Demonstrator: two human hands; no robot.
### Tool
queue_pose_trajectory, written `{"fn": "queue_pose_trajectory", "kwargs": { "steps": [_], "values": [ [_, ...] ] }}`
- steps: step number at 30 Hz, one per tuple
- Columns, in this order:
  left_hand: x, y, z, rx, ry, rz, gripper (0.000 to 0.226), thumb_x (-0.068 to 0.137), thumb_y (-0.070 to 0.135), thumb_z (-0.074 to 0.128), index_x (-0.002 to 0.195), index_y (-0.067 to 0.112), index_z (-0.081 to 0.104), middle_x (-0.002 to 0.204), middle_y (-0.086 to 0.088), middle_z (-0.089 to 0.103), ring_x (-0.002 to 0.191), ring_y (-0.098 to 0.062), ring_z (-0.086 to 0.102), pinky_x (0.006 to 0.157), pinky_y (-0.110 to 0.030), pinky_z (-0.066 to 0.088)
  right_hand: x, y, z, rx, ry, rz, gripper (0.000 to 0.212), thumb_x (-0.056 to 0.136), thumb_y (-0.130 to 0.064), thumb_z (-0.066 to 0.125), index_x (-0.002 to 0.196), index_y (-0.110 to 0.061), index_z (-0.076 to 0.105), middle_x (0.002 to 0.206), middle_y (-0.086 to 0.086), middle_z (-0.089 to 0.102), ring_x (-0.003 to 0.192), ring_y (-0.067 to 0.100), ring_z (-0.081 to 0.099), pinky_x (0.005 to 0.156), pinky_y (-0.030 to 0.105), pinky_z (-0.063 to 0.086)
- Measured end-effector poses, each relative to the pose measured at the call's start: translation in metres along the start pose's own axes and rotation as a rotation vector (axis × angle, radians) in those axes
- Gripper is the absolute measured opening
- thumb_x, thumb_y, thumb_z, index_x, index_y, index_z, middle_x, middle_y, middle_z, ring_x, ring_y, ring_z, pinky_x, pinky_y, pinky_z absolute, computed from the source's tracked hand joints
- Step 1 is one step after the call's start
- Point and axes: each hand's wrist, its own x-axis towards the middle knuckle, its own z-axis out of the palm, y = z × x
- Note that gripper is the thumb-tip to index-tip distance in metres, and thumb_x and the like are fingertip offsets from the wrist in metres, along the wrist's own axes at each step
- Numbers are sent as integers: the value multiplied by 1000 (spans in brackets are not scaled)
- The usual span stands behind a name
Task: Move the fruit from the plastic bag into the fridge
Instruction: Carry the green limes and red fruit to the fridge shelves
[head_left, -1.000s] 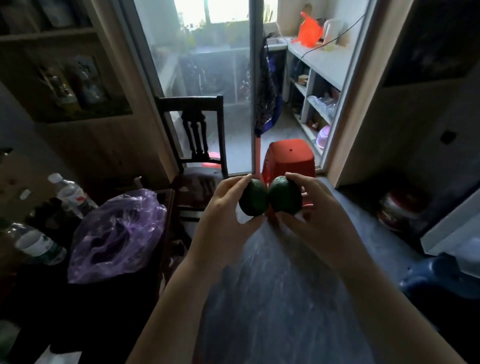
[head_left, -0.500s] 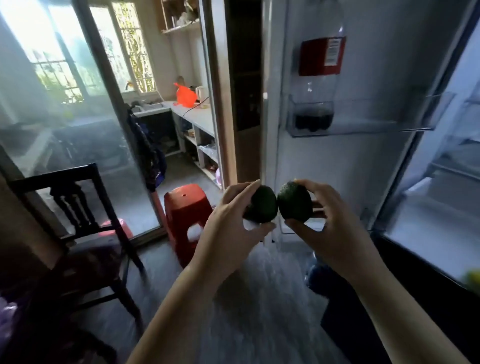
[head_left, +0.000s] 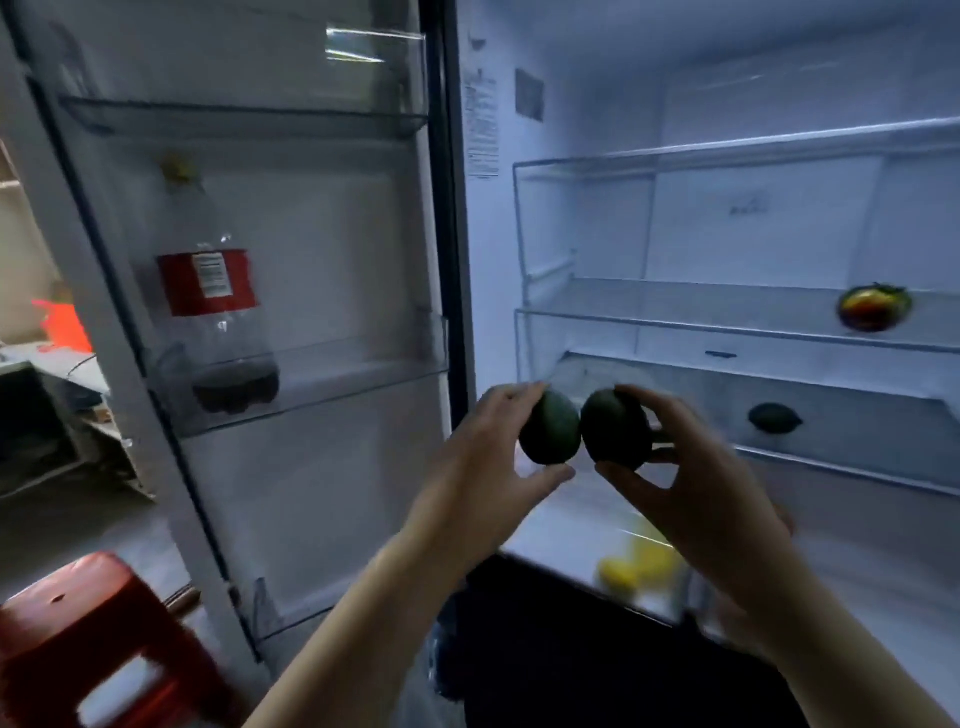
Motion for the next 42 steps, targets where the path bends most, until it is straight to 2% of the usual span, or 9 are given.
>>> {"fn": "queue_pose_trajectory", "kwargs": {
  "steps": [4, 8, 13, 20, 22, 26, 30, 35, 42],
  "values": [
    [51, 13, 36, -9, -41, 114, 74, 73, 30, 79, 137, 24, 44, 128, 11, 50, 114, 1, 46, 95, -15, 39, 16, 34, -37, -61, 75, -39, 58, 74, -28, 72, 127, -29, 47, 117, -19, 50, 101, 1, 57, 84, 27, 53],
    [99, 14, 69, -26, -93, 220, 71, 74, 29, 78, 136, 19, 46, 128, 4, 53, 118, -8, 48, 101, -26, 41, 34, 70, -60, -119, 135, 10, 58, 78, -28, 72, 130, -23, 48, 117, -11, 53, 105, 7, 57, 86, 33, 53],
    [152, 0, 116, -119, -168, 284, 68, 74, 29, 78, 134, 19, 48, 126, 7, 53, 111, -1, 47, 92, -13, 38, 53, 108, -79, -201, 152, 89, 59, 79, -25, 72, 132, -26, 45, 117, -11, 53, 104, 5, 56, 86, 24, 50],
    [199, -33, 200, -195, -281, 330, 66, 74, 30, 77, 133, 17, 49, 128, 6, 52, 116, -4, 47, 96, -16, 38, 64, 178, -77, -308, 194, 268, 58, 79, -23, 73, 131, -26, 47, 121, -13, 51, 107, -3, 52, 86, 8, 42],
    [202, -41, 226, -210, -324, 325, 66, 74, 29, 77, 133, 16, 49, 129, 4, 52, 117, -7, 47, 97, -19, 37, 57, 198, -73, -332, 202, 338, 58, 79, -22, 72, 131, -28, 47, 123, -14, 50, 108, -4, 51, 87, 8, 41],
    [204, -50, 270, -230, -422, 301, 66, 76, 29, 76, 134, 21, 47, 131, 8, 49, 119, -5, 45, 97, -13, 33, 42, 233, -73, -373, 195, 460, 58, 79, -24, 72, 131, -32, 46, 125, -18, 48, 109, -1, 51, 89, 21, 47],
    [212, -53, 308, -209, -480, 269, 68, 78, 32, 73, 138, 27, 41, 135, 12, 44, 120, -2, 42, 92, -10, 30, 33, 266, -84, -442, 147, 542, 60, 80, -26, 71, 133, -31, 44, 129, -16, 46, 112, 1, 48, 94, 22, 43],
    [226, -58, 350, -124, -499, 178, 67, 82, 37, 68, 140, 26, 36, 138, 11, 42, 123, -7, 43, 96, -18, 36, 33, 313, -107, -505, 110, 628, 59, 82, -30, 68, 134, -30, 41, 129, -12, 46, 113, 7, 49, 94, 27, 44],
    [243, -55, 395, -28, -501, 46, 67, 86, 38, 64, 143, 25, 31, 137, 3, 46, 121, -10, 47, 95, -21, 39, 48, 376, -135, -603, 59, 740, 54, 84, -34, 65, 132, -20, 43, 120, 4, 54, 107, 19, 53, 81, 26, 44]
  ]
}}
